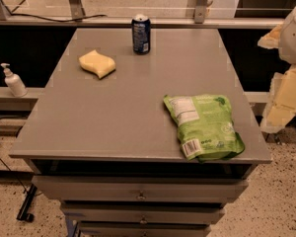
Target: Move green rice chip bag near sponge
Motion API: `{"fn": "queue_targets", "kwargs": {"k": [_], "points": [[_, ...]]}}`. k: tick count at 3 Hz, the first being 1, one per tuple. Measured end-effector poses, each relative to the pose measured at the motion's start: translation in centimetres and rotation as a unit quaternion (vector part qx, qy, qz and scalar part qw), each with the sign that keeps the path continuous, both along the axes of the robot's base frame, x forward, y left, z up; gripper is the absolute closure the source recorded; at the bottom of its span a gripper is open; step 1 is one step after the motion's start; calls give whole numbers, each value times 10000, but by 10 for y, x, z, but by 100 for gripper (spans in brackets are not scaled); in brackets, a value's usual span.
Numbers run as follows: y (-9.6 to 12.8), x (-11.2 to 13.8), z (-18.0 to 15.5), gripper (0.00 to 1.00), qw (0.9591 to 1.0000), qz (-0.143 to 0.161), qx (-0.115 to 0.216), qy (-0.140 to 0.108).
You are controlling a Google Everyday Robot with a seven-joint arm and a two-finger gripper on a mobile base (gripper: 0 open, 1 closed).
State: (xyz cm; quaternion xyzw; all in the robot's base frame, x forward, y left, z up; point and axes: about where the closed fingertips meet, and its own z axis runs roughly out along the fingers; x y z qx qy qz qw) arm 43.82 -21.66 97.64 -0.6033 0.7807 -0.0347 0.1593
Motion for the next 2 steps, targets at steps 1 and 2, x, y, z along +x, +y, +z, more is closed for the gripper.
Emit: {"fn": "queue_targets", "kwargs": {"k": [1,2], "points": [[0,0,1,0,10000,2,29,-39],[3,-1,-15,0,9988,-113,481,40]]}}
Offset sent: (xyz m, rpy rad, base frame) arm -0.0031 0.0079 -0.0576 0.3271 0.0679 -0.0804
